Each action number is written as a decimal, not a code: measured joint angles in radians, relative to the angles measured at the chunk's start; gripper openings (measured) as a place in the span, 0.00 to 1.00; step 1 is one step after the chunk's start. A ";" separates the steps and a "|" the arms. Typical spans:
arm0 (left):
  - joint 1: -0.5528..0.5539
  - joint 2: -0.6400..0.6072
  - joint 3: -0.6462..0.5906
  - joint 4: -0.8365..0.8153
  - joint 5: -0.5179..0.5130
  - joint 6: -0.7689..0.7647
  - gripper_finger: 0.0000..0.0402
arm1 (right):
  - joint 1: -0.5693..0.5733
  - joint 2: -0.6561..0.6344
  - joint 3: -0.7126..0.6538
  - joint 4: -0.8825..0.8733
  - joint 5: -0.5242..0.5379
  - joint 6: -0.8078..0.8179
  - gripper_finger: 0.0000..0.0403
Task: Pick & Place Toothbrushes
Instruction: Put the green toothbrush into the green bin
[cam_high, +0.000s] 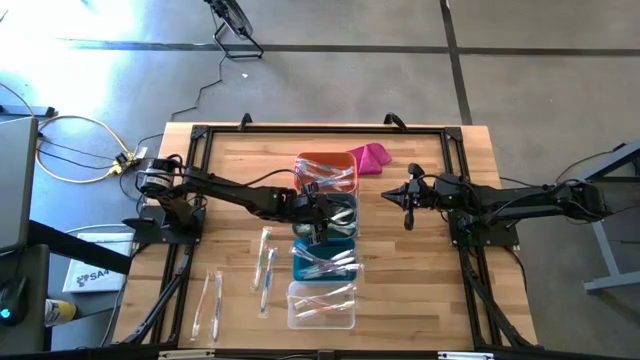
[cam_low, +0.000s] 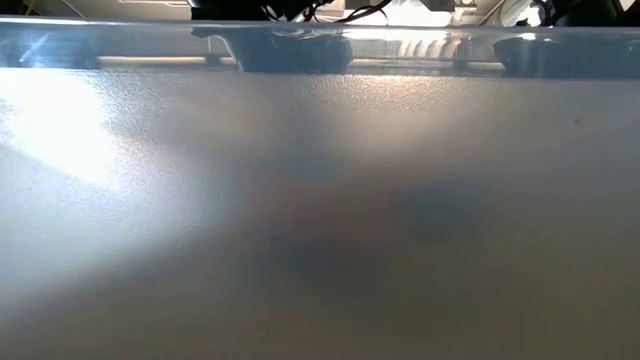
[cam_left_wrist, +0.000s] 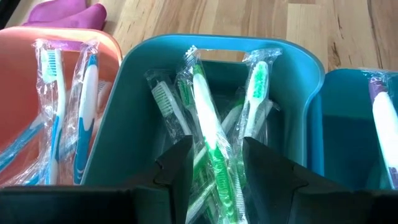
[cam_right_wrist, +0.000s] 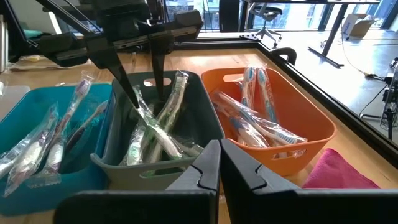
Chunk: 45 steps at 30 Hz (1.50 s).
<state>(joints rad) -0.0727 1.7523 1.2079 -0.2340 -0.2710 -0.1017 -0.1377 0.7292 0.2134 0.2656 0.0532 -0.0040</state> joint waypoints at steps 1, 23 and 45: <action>0.000 0.000 0.000 0.000 0.000 0.000 0.33 | 0.000 0.000 0.000 0.000 0.000 0.000 0.01; 0.000 0.000 0.000 0.008 0.000 -0.063 0.04 | 0.000 0.000 0.000 0.000 0.000 0.000 0.01; 0.000 -0.001 0.000 0.069 -0.008 -0.061 0.04 | 0.000 0.000 0.000 0.000 0.000 0.000 0.01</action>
<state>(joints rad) -0.0723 1.7512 1.2076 -0.1647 -0.2795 -0.1622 -0.1379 0.7292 0.2138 0.2657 0.0532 -0.0044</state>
